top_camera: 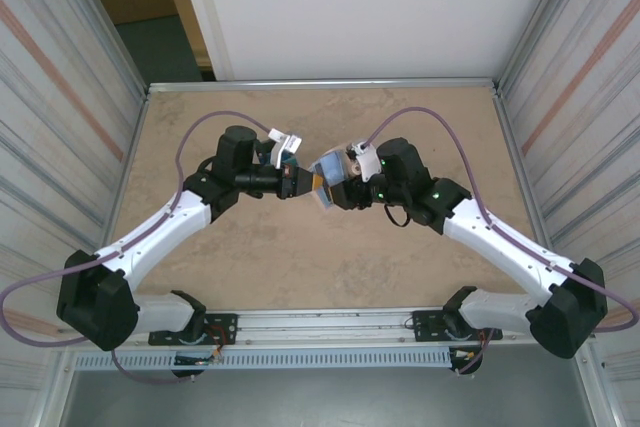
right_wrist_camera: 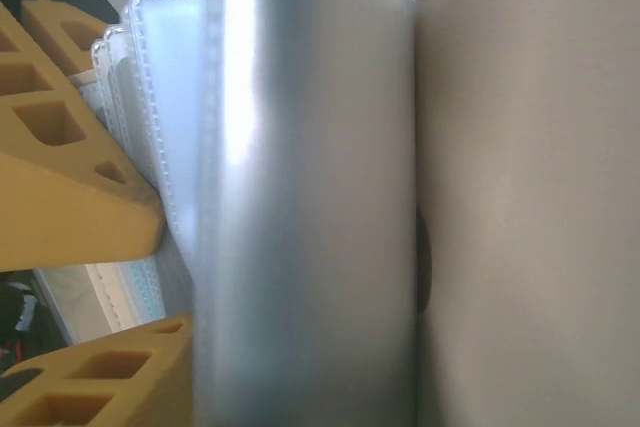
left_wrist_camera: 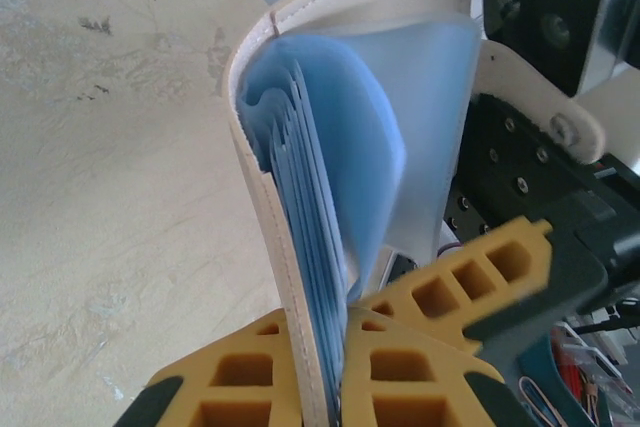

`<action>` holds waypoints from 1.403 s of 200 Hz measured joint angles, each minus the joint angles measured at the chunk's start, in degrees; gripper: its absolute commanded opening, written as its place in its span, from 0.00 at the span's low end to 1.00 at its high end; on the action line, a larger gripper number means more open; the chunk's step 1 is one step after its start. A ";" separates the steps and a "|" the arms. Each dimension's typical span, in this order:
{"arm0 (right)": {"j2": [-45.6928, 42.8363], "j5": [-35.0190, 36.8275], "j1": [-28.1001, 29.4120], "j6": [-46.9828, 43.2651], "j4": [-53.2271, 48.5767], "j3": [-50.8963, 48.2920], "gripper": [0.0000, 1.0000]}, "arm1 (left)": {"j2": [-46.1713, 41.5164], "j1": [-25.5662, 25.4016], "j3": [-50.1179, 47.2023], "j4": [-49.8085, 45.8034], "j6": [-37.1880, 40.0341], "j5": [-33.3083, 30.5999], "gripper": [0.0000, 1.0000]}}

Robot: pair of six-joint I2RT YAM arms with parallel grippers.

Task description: Take the credit cards out of the card holder

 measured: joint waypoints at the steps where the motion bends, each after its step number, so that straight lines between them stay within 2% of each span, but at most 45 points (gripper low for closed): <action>1: -0.11 -0.11 -0.13 0.00 0.11 -0.07 0.47 | 0.00 0.00 0.00 0.02 -0.02 0.04 0.05; 26: -1.68 -2.86 -2.19 1.31 2.10 -1.84 0.43 | 0.00 0.00 0.00 0.87 -0.28 1.09 0.12; 58: -2.56 -5.70 -3.65 2.89 4.28 -2.89 0.40 | 0.00 0.00 0.00 1.62 -0.74 2.08 0.26; 76: -2.58 -7.04 -3.78 4.02 5.62 -3.56 0.39 | 0.00 0.00 0.00 1.97 -0.96 2.29 0.28; 89: -2.60 -7.82 -3.96 4.52 6.16 -4.02 0.39 | 0.00 0.00 0.00 2.34 -1.14 2.29 0.26; 139: -3.17 -8.48 -4.37 5.95 7.10 -5.03 0.44 | 0.00 0.22 -0.02 1.77 -0.35 1.16 0.00; 153: -3.89 -8.44 -4.81 6.25 7.26 -5.29 0.48 | 0.00 0.22 -0.02 1.40 0.02 1.16 0.00; 209: -7.26 -5.33 -8.24 7.54 7.08 -6.14 0.49 | -0.02 0.39 -0.02 0.94 1.01 1.68 0.00; 255: -8.28 1.09 -9.20 8.11 3.37 -6.14 0.60 | -0.04 1.38 -0.02 -1.62 1.90 1.64 0.00; 280: -8.94 5.18 -9.25 8.63 0.31 -6.05 0.62 | -0.15 1.49 0.02 -4.92 3.10 0.04 0.00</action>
